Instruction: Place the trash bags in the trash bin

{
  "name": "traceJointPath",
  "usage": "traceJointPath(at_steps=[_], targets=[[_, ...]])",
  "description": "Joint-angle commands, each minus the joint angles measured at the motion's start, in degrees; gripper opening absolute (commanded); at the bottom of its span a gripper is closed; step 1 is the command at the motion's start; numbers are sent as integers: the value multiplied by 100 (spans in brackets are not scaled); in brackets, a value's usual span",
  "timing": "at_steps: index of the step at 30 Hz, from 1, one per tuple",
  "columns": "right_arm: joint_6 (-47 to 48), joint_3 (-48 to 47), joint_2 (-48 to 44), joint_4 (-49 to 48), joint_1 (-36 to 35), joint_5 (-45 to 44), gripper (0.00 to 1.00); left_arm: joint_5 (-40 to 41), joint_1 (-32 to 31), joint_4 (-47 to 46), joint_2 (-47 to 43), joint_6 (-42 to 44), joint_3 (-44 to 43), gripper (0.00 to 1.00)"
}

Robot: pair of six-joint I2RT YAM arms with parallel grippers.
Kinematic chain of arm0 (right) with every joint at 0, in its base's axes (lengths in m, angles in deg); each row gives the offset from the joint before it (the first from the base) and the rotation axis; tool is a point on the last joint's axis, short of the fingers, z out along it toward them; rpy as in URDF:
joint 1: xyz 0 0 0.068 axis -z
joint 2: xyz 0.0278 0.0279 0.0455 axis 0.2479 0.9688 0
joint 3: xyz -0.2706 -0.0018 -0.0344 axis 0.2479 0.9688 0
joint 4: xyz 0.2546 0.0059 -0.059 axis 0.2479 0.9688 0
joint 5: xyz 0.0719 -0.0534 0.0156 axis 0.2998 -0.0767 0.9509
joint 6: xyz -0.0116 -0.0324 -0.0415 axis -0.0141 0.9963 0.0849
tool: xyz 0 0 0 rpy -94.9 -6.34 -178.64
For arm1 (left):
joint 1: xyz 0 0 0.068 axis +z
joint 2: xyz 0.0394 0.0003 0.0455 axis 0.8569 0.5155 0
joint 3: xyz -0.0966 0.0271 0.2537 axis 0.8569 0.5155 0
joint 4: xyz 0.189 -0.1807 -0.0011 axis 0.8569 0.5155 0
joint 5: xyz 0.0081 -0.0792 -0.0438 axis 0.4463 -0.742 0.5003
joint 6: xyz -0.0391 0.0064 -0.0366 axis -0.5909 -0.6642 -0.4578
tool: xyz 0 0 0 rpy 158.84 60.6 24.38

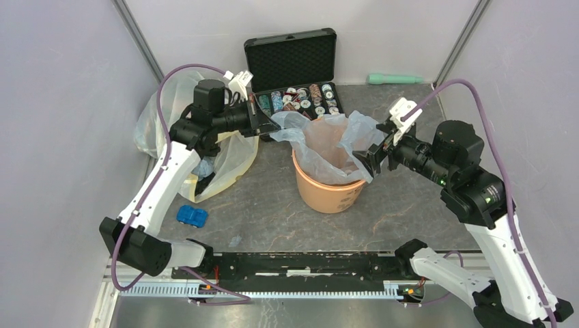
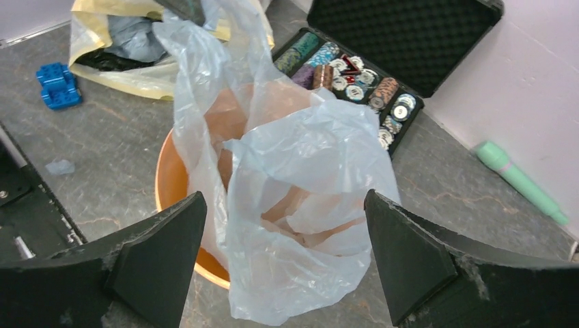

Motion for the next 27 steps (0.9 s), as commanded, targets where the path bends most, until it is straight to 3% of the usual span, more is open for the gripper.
traceJointPath(at_steps=[1, 9, 18, 27], targets=[[502, 108, -234, -322, 10, 459, 88, -67, -6, -205, 61, -185, -300, 2], [327, 81, -593, -545, 3, 936, 72, -33, -8, -212, 74, -202, -320, 2], [237, 793, -443, -480, 6, 921, 72, -37, -7, -213, 106, -197, -292, 2], [159, 900, -194, -654, -27, 681, 68, -24, -7, -206, 95, -190, -286, 2]])
